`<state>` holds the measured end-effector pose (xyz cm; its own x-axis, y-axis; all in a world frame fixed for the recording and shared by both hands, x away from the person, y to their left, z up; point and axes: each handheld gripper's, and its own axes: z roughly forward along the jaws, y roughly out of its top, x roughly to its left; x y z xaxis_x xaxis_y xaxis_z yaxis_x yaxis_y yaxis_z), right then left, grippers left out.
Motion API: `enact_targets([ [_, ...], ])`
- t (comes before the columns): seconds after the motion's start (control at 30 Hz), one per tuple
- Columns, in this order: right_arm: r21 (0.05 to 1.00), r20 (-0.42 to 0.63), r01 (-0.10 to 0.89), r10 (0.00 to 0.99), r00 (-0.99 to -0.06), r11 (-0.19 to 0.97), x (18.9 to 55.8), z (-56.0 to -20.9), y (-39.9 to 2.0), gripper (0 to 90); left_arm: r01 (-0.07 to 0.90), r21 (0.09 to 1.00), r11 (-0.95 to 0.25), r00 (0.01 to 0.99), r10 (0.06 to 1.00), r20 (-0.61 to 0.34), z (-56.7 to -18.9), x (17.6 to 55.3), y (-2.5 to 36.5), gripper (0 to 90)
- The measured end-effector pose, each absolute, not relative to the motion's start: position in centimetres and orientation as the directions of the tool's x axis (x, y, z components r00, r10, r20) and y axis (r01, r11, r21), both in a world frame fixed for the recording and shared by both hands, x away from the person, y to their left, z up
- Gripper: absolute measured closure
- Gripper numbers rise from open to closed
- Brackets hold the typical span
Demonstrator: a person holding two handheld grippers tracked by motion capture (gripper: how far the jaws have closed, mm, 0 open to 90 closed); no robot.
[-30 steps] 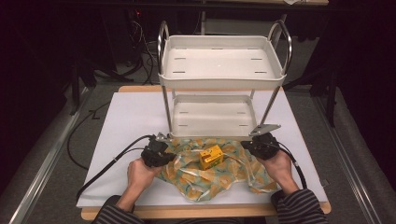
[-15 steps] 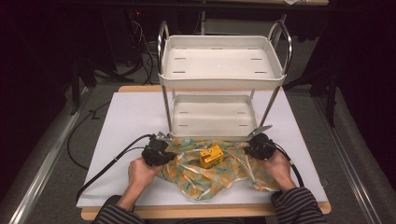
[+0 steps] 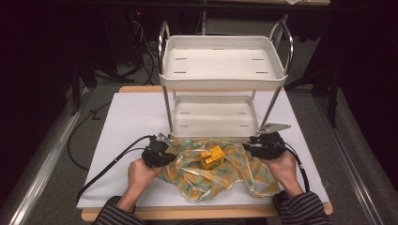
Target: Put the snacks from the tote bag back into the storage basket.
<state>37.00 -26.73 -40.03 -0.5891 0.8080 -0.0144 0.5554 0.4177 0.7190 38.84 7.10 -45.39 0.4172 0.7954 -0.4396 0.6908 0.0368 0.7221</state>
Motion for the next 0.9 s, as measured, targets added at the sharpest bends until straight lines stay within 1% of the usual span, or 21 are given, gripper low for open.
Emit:
enact_targets([
  [0.07, 0.742, -0.031, 0.514, 0.787, -0.616, 0.431, 35.9, -39.4, -26.5, 56.8, 0.694, 0.719, 0.034, 0.413, 0.799, -0.437, -45.5, 38.9, 7.2, 86.2],
  [0.13, 0.736, -0.026, 0.503, 0.761, -0.648, 0.453, 34.9, -39.4, -25.8, 56.0, 0.695, 0.717, 0.047, 0.407, 0.797, -0.447, -45.4, 38.8, 7.2, 85.8],
  [0.3, 0.693, -0.026, 0.489, 0.696, -0.718, 0.53, 33.1, -41.0, -23.9, 47.8, 0.697, 0.715, 0.061, 0.397, 0.797, -0.455, -45.3, 38.7, 7.3, 85.7],
  [0.47, 0.685, -0.033, 0.476, 0.677, -0.735, 0.551, 32.8, -41.7, -23.2, 46.3, 0.696, 0.716, 0.064, 0.394, 0.799, -0.455, -45.3, 38.7, 7.4, 85.5],
  [0.63, 0.644, -0.042, 0.503, 0.683, -0.729, 0.576, 32.7, -42.8, -22.5, 47.7, 0.689, 0.721, 0.073, 0.381, 0.809, -0.447, -45.1, 38.9, 7.5, 85.9],
  [0.67, 0.63, -0.052, 0.508, 0.684, -0.727, 0.587, 32.8, -43.1, -22.4, 49.9, 0.687, 0.724, 0.067, 0.385, 0.811, -0.441, -45.1, 38.9, 7.6, 86.0],
  [0.7, 0.617, -0.066, 0.507, 0.681, -0.729, 0.602, 32.9, -43.3, -22.3, 54.2, 0.683, 0.727, 0.073, 0.383, 0.812, -0.441, -45.1, 38.8, 7.5, 86.1],
  [0.8, 0.577, -0.1, 0.52, 0.686, -0.72, 0.63, 33.2, -43.7, -22.4, 73.7, 0.674, 0.736, 0.064, 0.387, 0.819, -0.425, -45.1, 38.8, 7.7, 86.5],
  [0.87, 0.572, -0.113, 0.527, 0.696, -0.709, 0.629, 33.4, -43.6, -23.2, 86.2, 0.671, 0.739, 0.064, 0.385, 0.821, -0.421, -45.0, 38.8, 7.7, 87.0],
  [0.9, 0.58, -0.113, 0.533, 0.709, -0.696, 0.616, 33.5, -43.5, -23.7, 89.0, 0.67, 0.739, 0.067, 0.384, 0.821, -0.423, -45.0, 38.7, 7.7, 87.1],
])
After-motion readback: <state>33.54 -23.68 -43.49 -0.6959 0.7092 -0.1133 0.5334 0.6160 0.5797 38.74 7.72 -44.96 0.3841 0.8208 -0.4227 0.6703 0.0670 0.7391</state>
